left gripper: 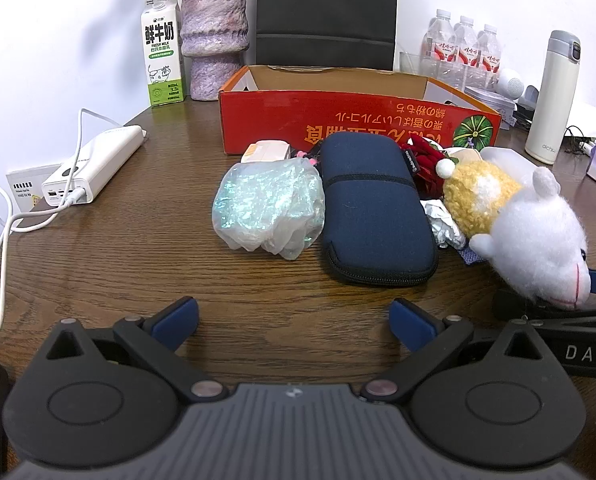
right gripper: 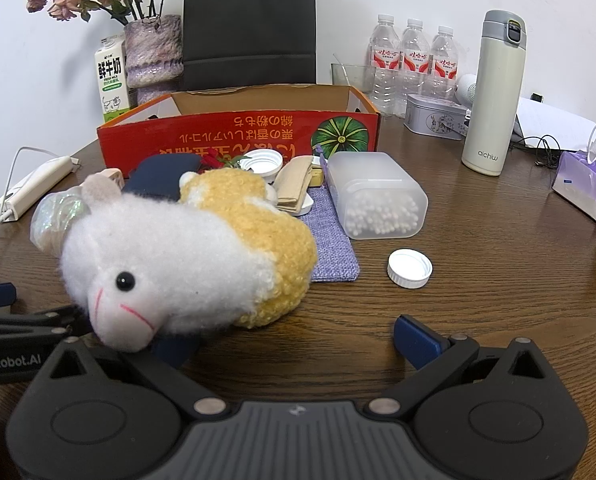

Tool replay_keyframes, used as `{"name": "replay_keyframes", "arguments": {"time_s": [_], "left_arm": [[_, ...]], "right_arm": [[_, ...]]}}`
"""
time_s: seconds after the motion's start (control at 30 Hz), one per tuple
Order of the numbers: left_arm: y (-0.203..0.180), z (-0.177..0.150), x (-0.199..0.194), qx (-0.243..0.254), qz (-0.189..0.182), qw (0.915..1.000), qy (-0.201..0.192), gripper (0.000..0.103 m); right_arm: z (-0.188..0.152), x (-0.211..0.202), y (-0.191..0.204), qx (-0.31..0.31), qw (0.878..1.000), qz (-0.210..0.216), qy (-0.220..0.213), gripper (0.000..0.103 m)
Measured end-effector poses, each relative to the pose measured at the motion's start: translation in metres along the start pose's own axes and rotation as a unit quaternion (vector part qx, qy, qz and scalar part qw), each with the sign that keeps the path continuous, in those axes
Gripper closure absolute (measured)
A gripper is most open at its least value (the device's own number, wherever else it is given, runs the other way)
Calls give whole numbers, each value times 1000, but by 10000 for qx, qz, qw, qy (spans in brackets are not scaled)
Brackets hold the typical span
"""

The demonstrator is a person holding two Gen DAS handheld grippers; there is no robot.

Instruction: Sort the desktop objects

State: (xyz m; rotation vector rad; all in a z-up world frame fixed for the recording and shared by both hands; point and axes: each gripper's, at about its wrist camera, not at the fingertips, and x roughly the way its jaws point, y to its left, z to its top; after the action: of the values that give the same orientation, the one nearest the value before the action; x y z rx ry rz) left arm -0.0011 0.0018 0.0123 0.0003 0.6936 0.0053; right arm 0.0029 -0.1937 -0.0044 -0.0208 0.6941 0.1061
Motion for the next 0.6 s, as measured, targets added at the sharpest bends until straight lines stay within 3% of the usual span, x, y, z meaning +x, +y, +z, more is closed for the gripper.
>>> {"name": "replay_keyframes", "arguments": {"time_s": [0.6], "left_arm": [[-3,0,0,11,34,10000,3,0]], "right_arm": [[0,0,0,0,10000,2,0,0]]}}
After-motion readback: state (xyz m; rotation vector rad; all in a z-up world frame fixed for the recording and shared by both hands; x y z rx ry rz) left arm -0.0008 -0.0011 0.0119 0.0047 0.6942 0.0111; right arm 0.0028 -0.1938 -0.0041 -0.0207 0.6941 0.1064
